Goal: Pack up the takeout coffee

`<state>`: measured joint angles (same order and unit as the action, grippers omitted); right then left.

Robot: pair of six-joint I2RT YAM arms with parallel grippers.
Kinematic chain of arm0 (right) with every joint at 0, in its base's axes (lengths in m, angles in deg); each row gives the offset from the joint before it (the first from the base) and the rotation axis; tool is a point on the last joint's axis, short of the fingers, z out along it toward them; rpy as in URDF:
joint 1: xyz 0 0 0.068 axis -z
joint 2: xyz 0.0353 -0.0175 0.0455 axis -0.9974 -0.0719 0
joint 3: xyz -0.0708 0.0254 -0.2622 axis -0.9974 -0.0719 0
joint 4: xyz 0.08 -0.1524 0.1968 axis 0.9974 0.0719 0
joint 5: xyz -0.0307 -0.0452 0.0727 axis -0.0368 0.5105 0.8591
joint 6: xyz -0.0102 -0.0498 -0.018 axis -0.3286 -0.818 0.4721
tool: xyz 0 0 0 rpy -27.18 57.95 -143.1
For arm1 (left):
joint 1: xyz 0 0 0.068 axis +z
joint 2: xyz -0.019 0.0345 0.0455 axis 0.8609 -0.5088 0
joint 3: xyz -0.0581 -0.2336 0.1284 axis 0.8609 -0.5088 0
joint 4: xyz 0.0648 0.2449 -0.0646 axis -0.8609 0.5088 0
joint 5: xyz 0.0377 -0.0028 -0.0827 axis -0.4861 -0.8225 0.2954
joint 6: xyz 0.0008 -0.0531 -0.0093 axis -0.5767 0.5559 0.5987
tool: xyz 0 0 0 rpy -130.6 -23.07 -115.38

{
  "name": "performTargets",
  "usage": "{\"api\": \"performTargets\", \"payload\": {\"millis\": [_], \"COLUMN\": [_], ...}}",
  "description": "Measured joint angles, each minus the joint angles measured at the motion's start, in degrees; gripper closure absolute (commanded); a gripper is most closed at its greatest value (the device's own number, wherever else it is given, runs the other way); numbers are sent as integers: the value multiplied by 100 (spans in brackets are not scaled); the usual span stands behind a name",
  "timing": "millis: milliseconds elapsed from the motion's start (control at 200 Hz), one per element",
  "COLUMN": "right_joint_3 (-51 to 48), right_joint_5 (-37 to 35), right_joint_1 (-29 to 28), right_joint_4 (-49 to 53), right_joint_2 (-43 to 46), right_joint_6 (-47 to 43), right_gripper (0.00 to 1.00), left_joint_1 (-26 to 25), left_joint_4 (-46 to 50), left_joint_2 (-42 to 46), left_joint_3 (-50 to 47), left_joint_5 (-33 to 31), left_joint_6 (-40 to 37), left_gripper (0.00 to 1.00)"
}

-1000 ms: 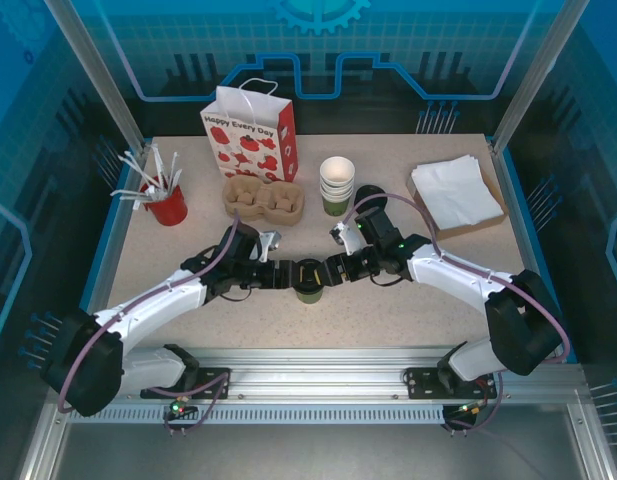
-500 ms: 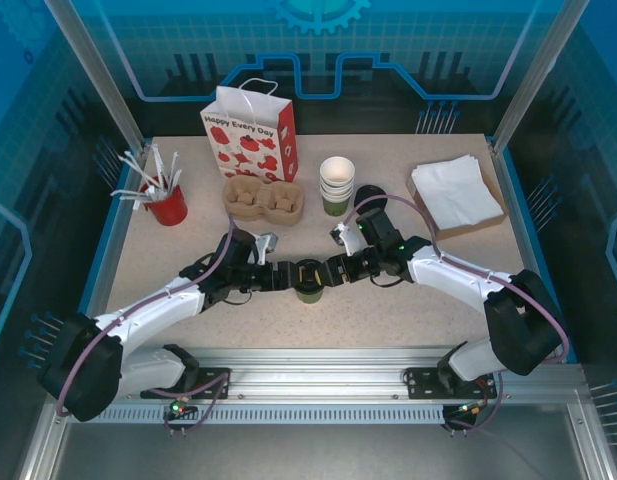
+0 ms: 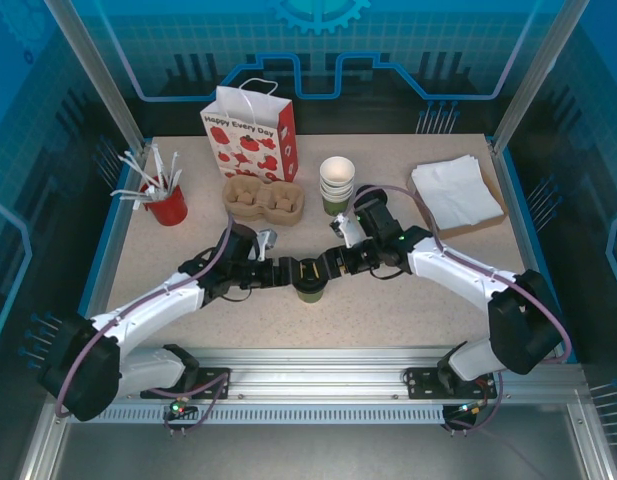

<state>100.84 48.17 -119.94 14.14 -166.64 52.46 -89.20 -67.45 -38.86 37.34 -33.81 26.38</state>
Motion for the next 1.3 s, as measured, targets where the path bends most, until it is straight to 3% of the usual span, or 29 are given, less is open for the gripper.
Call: {"api": "performTargets", "payload": {"millis": [135,240,395,560,695,950,1141,1301], "right_joint_3": [146,365,758,999,975,232,120,120], "right_joint_5": [-131,-754,-1982,-2695,-2559,-911,-1067,-1209], "right_joint_1": [66,-24,-863,-1401,-1281,-162,-459,-407], "right_joint_4": [260,640,981,1128,1272,1097,1139,1126], "right_joint_2": [205,575,868,492,354,787,782,782], "right_joint_6": [-94,-450,-1084,-1495,-1703,-1539,-1453,-1403], "right_gripper": [17,12,5,0,0,0,0,0], "left_joint_1": [0,7,286,822,901,901,901,859], "left_joint_4": [109,186,275,459,656,769,767,317], "left_joint_2": [66,326,739,918,931,914,619,317], "left_joint_3": [258,385,457,479,479,490,584,343], "left_joint_5": [-13,-190,-452,-632,-664,-664,-492,415], "left_joint_6": [-74,-144,-170,-175,-177,-256,-197,280], "left_gripper": [11,9,9,9,8,8,9,8]}}
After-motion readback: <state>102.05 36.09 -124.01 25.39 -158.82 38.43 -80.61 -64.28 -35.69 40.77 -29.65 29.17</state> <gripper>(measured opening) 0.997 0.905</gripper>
